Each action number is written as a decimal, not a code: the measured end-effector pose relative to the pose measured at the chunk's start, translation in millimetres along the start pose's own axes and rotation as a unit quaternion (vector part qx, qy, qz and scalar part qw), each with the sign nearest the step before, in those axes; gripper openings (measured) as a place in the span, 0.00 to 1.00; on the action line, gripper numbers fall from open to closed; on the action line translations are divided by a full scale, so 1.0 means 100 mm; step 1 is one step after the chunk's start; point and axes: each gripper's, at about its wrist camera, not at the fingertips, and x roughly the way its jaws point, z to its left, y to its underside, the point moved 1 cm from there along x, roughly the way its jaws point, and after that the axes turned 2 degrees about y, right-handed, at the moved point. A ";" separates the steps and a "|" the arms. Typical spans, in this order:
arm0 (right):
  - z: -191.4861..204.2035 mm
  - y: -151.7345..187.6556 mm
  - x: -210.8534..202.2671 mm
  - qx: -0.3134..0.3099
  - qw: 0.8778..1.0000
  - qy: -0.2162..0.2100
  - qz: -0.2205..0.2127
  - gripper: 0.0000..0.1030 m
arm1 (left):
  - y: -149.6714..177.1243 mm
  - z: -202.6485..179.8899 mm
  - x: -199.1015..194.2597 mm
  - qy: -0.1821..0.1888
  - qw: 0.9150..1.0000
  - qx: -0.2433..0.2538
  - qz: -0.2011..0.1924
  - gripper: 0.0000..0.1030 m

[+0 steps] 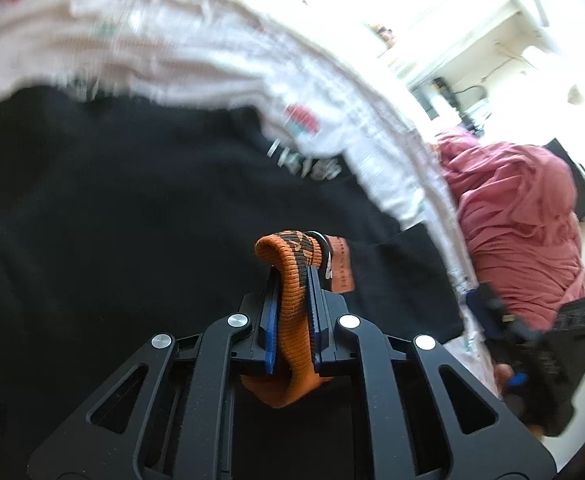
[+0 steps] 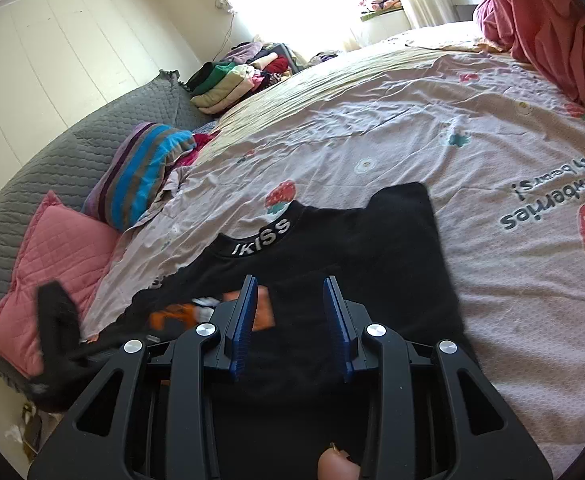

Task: Fold small clothes
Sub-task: 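Carry the cuff across the shirt body with the left gripper and release it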

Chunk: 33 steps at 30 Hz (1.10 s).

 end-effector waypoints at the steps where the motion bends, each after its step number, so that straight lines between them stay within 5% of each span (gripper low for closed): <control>1: -0.01 0.00 -0.01 -0.002 1.000 0.002 -0.001 0.32 | -0.05 -0.06 -0.12 0.000 1.000 0.012 -0.015 0.06; 6: -0.04 0.00 0.03 -0.001 1.000 0.009 0.005 0.32 | -0.24 -0.16 -0.52 -0.004 0.998 0.037 -0.059 0.05; 17: 0.01 0.09 0.23 -0.047 0.997 0.061 0.030 0.32 | -0.19 0.04 -0.54 -0.021 0.998 0.023 -0.047 0.06; 25: 0.13 0.15 0.34 -0.086 0.993 0.073 0.042 0.32 | -0.19 0.12 -0.73 -0.054 0.995 0.032 -0.076 0.09; 33: 0.26 0.25 0.52 -0.116 0.987 0.077 0.075 0.43 | -0.02 0.11 -0.30 -0.082 0.994 0.067 -0.004 0.16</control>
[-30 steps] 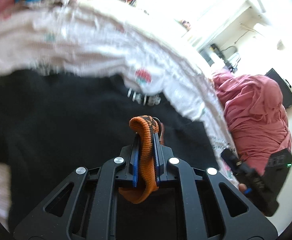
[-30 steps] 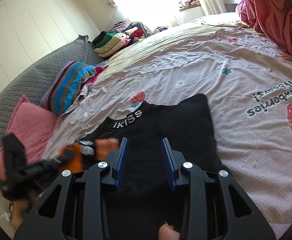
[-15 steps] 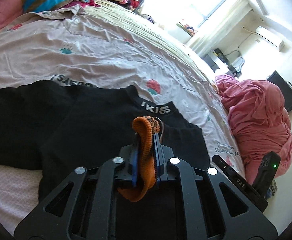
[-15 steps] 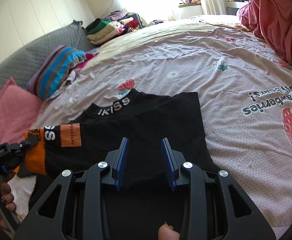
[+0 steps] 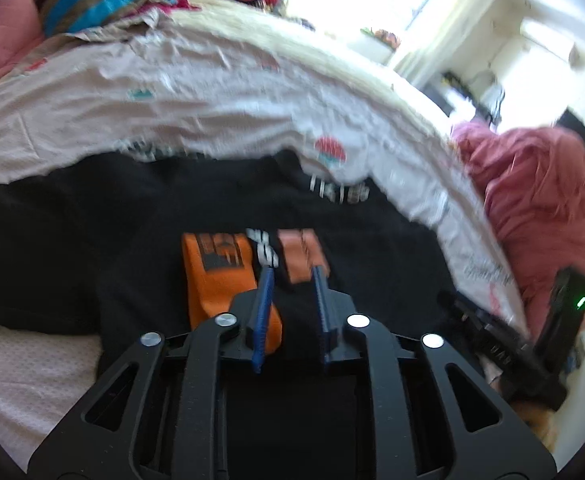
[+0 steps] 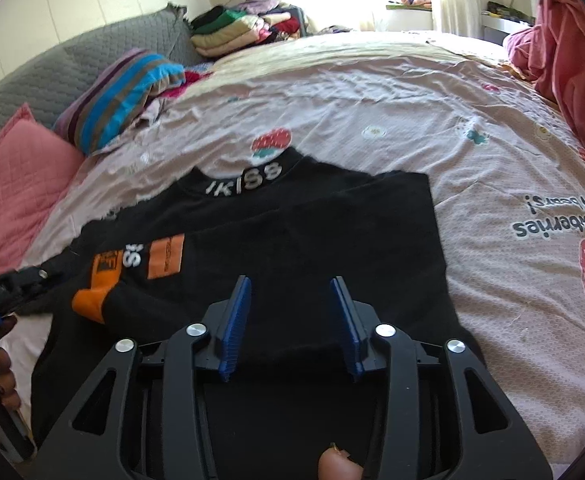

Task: Fold small clothes
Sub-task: 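Carry the cuff across the shirt body with the left gripper and release it, then move the left gripper to the other orange cuff and grasp it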

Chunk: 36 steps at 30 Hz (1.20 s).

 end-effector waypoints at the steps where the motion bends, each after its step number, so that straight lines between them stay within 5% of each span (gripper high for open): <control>1: 0.01 0.02 0.02 -0.003 1.000 0.002 0.006 0.44 | 0.05 0.02 0.07 -0.006 1.000 0.002 0.013 0.20; 4: 0.01 0.09 0.12 -0.013 0.999 0.020 0.032 0.47 | 0.20 0.14 0.25 -0.028 0.999 -0.006 0.043 0.21; 7: -0.07 0.18 0.29 -0.007 0.997 0.033 0.067 0.48 | 0.28 0.23 0.23 -0.011 0.999 -0.015 0.036 0.22; 11: -0.05 0.19 0.23 -0.003 0.998 0.026 0.054 0.52 | 0.29 0.27 0.11 -0.004 0.999 -0.016 0.031 0.24; 16: 0.02 0.18 0.08 -0.005 0.999 0.015 0.032 0.59 | 0.29 0.28 -0.08 -0.011 1.000 -0.021 0.013 0.45; 20: 0.10 0.17 -0.02 -0.010 1.000 0.011 0.019 0.78 | 0.28 0.28 -0.21 -0.026 0.999 -0.019 -0.001 0.58; 25: 0.18 0.13 -0.13 -0.010 1.000 0.005 0.008 0.88 | 0.27 0.28 -0.39 -0.051 0.998 -0.013 -0.020 0.91; 36: 0.44 0.06 -0.32 -0.027 0.999 -0.011 -0.014 0.94 | 0.27 0.50 -0.67 -0.100 0.994 -0.029 -0.041 0.91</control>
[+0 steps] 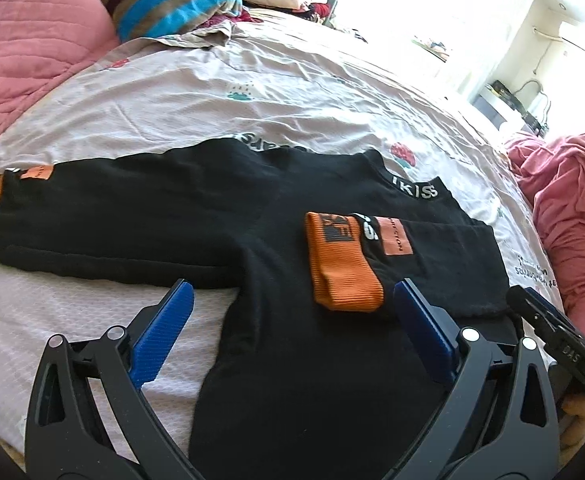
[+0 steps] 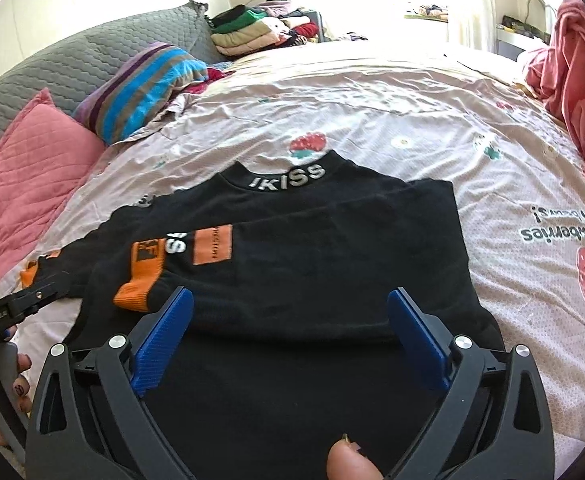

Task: Fold small clothes
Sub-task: 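Move the left gripper to the other orange cuff and grasp it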

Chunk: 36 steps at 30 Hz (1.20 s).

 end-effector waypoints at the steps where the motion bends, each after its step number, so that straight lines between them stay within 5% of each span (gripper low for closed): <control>1: 0.03 -0.01 -0.01 -0.003 1.000 -0.002 -0.001 0.94 | 0.00 0.01 -0.01 -0.001 1.000 -0.001 -0.001 0.91; 36: 1.71 -0.14 0.15 -0.140 0.987 -0.079 -0.019 0.95 | -0.08 1.12 -0.50 -0.087 0.990 -0.091 -0.068 0.91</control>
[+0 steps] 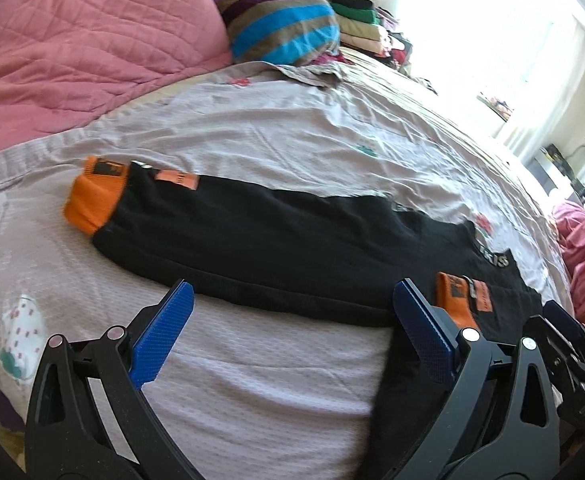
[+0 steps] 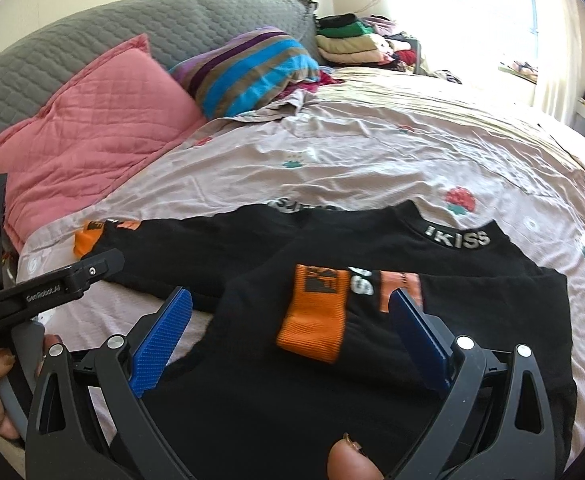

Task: Fold small clothes
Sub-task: 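Move the left gripper to the other orange cuff and grasp it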

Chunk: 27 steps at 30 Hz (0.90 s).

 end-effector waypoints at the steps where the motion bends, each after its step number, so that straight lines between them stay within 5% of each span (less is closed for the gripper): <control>1: 0.04 -0.01 0.02 -0.004 1.000 -0.001 0.000 0.95 | -0.01 0.06 0.00 -0.004 1.000 -0.005 -0.001 0.91; 27: 0.98 -0.15 0.56 -0.082 0.995 -0.058 0.017 0.95 | -0.28 1.27 0.14 -0.082 0.989 -0.125 -0.005 0.91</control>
